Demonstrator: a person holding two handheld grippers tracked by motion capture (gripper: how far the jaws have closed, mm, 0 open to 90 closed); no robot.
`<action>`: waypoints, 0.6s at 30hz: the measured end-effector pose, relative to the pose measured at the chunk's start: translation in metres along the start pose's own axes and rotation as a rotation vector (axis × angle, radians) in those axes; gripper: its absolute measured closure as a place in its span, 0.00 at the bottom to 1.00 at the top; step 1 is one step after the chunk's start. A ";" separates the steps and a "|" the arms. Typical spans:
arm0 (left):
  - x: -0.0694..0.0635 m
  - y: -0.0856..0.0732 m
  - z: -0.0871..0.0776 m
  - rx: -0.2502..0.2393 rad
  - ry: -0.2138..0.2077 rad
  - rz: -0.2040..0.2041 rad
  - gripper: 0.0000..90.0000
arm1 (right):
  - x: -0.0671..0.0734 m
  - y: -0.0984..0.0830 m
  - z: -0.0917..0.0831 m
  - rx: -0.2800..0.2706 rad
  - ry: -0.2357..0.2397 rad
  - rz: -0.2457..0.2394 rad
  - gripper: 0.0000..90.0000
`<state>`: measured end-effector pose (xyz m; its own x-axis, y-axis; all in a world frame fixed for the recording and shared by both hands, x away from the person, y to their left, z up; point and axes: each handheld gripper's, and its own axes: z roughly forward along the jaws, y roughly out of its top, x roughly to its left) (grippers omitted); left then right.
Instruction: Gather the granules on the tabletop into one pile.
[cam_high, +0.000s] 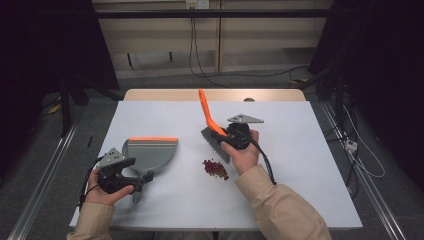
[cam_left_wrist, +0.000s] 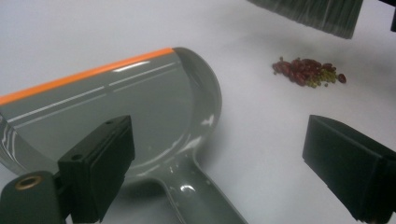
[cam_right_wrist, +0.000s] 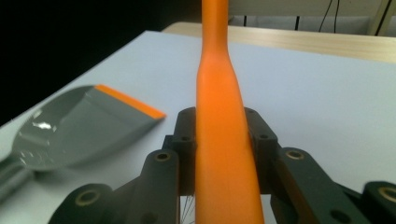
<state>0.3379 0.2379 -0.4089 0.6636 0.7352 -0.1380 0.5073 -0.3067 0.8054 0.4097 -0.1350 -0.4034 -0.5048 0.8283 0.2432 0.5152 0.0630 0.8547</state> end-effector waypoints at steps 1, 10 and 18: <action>-0.001 -0.001 -0.001 0.012 0.006 0.000 0.11 | -0.003 -0.002 -0.004 0.008 -0.005 -0.015 0.79; -0.003 -0.009 -0.002 0.051 0.036 -0.016 0.13 | -0.022 -0.021 -0.026 0.042 -0.008 -0.071 0.79; -0.006 -0.015 0.005 0.123 0.071 -0.021 0.16 | -0.028 -0.031 -0.034 0.049 -0.012 -0.101 0.79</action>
<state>0.3289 0.2354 -0.4233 0.6139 0.7818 -0.1089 0.5868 -0.3597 0.7255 0.3840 -0.1792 -0.4209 -0.5478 0.8227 0.1518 0.4955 0.1728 0.8513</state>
